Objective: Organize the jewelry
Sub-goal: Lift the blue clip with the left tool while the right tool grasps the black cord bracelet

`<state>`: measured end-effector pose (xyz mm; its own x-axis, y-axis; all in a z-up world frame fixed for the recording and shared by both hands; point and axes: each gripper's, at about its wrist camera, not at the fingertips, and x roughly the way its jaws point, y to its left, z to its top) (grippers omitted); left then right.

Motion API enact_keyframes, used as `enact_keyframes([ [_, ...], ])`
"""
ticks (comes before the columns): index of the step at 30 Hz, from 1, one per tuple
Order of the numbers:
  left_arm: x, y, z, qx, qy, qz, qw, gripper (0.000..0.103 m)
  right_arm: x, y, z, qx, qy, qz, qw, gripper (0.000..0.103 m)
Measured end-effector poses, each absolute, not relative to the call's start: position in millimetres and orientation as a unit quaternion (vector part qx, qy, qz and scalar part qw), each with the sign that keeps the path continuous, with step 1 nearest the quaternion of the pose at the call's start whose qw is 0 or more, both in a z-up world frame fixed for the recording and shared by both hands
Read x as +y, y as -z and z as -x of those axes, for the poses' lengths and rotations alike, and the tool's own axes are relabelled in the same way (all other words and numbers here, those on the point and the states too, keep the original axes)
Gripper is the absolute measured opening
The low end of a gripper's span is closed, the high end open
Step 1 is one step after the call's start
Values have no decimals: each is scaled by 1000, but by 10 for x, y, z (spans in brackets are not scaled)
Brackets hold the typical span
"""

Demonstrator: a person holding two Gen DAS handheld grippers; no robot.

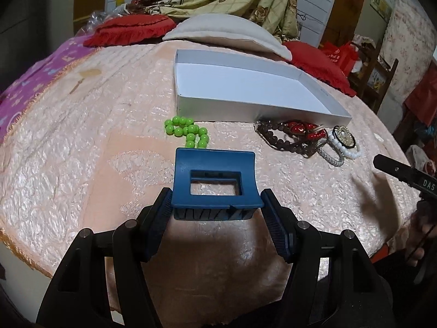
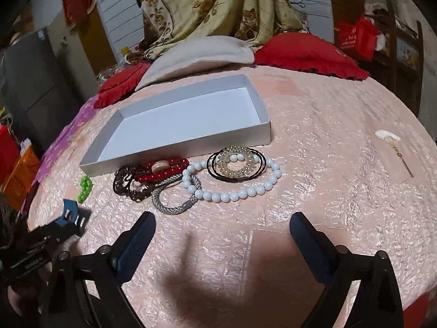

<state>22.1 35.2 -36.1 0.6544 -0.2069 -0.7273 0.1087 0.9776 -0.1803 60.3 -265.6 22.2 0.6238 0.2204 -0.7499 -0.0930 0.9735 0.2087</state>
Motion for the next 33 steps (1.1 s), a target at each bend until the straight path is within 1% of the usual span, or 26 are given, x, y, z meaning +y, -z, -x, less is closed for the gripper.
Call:
enact_keyframes([
  [2,355,369,-229,407,86,61,907,65,-2657,-194,-640,428,-102,-87,894,71],
  [3,357,370,-228,406,87,62,907,65,-2647,-185,-658,429,-108,-90,892,66],
  [5,363,367,-233,407,87,65,907,65,-2613,-182,-696,428,-120,-92,891,48],
  [6,366,368,-233,407,88,67,907,65,-2591,-186,-721,427,-125,-89,891,45],
  [9,370,363,-237,409,88,67,906,65,-2596,-212,-806,419,-109,-71,899,40],
  [11,370,363,-236,409,88,66,906,65,-2648,-233,-863,416,-119,-88,897,38],
  [15,378,366,-235,409,86,69,906,66,-2449,-224,-933,415,-193,-115,882,38],
  [22,370,379,-228,410,86,69,905,66,-1793,-150,-1028,420,-224,-62,877,38],
  [28,377,390,-227,410,89,71,905,66,-1551,-64,-1170,422,-225,-37,878,37],
  [30,385,388,-223,410,90,72,905,66,-1521,-51,-1194,425,-230,-36,875,32],
  [31,386,387,-226,411,91,73,904,66,-1494,-33,-1208,428,-231,-33,873,26],
  [32,392,391,-228,412,92,75,904,66,-1477,-12,-1220,432,-230,-31,871,22],
  [33,395,393,-227,412,93,76,903,66,-1455,17,-1234,437,-227,-30,870,22],
])
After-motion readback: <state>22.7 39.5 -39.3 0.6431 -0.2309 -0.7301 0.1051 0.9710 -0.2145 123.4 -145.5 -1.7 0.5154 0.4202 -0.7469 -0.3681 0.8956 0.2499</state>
